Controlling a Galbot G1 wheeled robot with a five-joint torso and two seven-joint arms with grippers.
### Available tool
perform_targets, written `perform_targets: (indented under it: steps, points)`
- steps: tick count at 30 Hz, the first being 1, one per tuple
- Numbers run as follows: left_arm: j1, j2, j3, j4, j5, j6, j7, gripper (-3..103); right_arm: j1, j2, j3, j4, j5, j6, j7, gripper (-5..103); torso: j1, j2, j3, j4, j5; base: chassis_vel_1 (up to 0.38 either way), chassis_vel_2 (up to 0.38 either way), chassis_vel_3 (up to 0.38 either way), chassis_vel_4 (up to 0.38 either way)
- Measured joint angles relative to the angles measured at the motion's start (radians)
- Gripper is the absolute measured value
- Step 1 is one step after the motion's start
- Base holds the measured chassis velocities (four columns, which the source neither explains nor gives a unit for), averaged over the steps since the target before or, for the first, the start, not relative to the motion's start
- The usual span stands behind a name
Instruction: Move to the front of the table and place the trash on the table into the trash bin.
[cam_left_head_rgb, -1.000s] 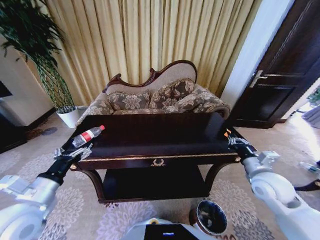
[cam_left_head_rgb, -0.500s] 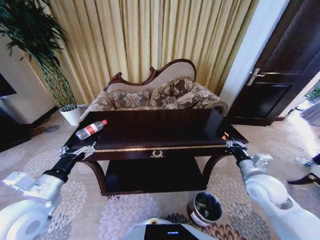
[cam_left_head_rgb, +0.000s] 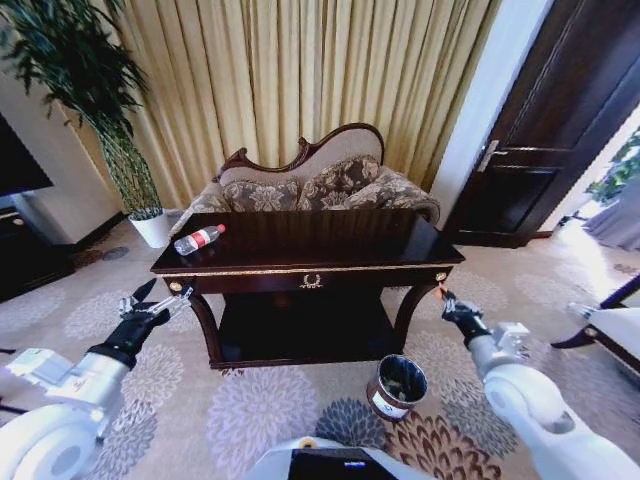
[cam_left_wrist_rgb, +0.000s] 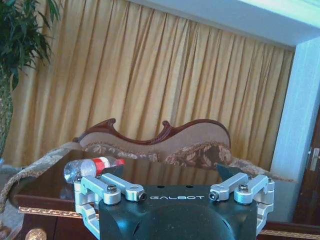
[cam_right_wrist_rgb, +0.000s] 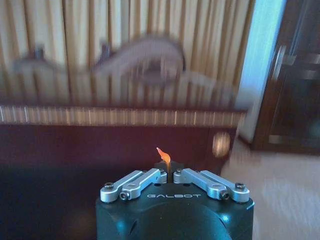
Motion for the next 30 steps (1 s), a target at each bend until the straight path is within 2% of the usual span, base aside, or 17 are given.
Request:
perform_targets:
  steps: [5,9,15,16,17,18,20,21,23,25,27,28,30]
  points:
    - [0.008,0.000,-0.005,0.000,0.000,0.000,0.001,100,0.003,0.028,-0.074,-0.109,-0.096,-0.015,-0.027,2,0.001,-0.001,0.000,-0.0004,0.0003,-0.008,0.004,0.013,-0.007]
    - [0.019,0.006,-0.010,0.000,-0.002,-0.001,0.001,100,0.071,0.055,-0.154,-0.224,-0.143,-0.017,0.023,2,0.001,0.000,0.000,0.0000,0.0004,0.000,0.000,0.000,0.000]
    - [0.044,0.010,-0.026,-0.001,-0.004,-0.002,0.002,100,0.126,0.088,-0.197,-0.327,-0.199,-0.010,0.047,-1,0.000,0.000,0.000,0.0000,0.0000,0.000,0.000,0.000,0.000]
    - [0.046,0.010,-0.032,0.000,-0.006,-0.003,0.002,100,0.136,0.099,-0.205,-0.345,-0.219,-0.004,0.047,9,0.000,0.000,0.000,0.0000,0.0000,0.000,0.000,0.000,0.000]
    - [0.046,0.010,-0.032,0.000,-0.006,-0.003,0.002,100,0.136,0.099,-0.205,-0.345,-0.219,-0.004,0.047,9,0.000,0.000,0.000,0.0000,0.0000,0.000,0.000,0.000,0.000]
    - [0.048,0.010,-0.040,-0.001,-0.012,-0.003,0.002,100,0.142,0.107,-0.211,-0.358,-0.234,0.001,0.047,14,0.000,0.000,0.000,-0.0002,0.0000,0.000,0.000,0.000,0.000]
    - [0.053,0.011,-0.049,-0.001,-0.017,-0.003,0.002,100,0.149,0.114,-0.216,-0.368,-0.247,0.006,0.047,14,0.000,0.000,0.000,-0.0002,0.0002,0.000,0.000,0.000,0.000]
    - [0.058,0.012,-0.056,-0.001,-0.018,-0.004,0.004,100,0.158,0.121,-0.220,-0.379,-0.261,0.012,0.047,25,0.000,0.000,0.000,-0.0001,0.0003,0.000,0.000,0.000,0.000]
    - [0.060,0.013,-0.059,-0.001,-0.018,-0.005,0.007,100,0.162,0.125,-0.222,-0.383,-0.268,0.016,0.048,25,0.000,0.000,0.000,0.0000,0.0003,0.000,0.000,0.000,0.000]
    - [0.066,0.013,-0.074,-0.001,-0.019,-0.013,0.018,100,0.176,0.132,-0.222,-0.387,-0.286,0.026,0.046,36,0.000,0.000,0.000,0.0000,0.0000,0.000,0.000,0.000,0.000]
    - [0.068,0.013,-0.079,0.000,-0.021,-0.014,0.018,100,0.178,0.132,-0.220,-0.383,-0.285,0.026,0.047,36,0.000,0.000,0.000,0.0000,0.0000,0.000,0.000,0.000,0.000]
    - [0.071,0.015,-0.083,-0.001,-0.022,-0.015,0.019,100,0.179,0.132,-0.218,-0.378,-0.280,0.026,0.047,47,0.000,0.000,0.000,0.0000,0.0000,0.000,0.000,0.000,0.000]
    - [0.074,0.016,-0.087,0.000,-0.023,-0.016,0.019,100,0.179,0.134,-0.215,-0.374,-0.280,0.027,0.048,58,0.000,0.000,0.000,0.0000,0.0001,0.000,0.000,0.000,0.000]
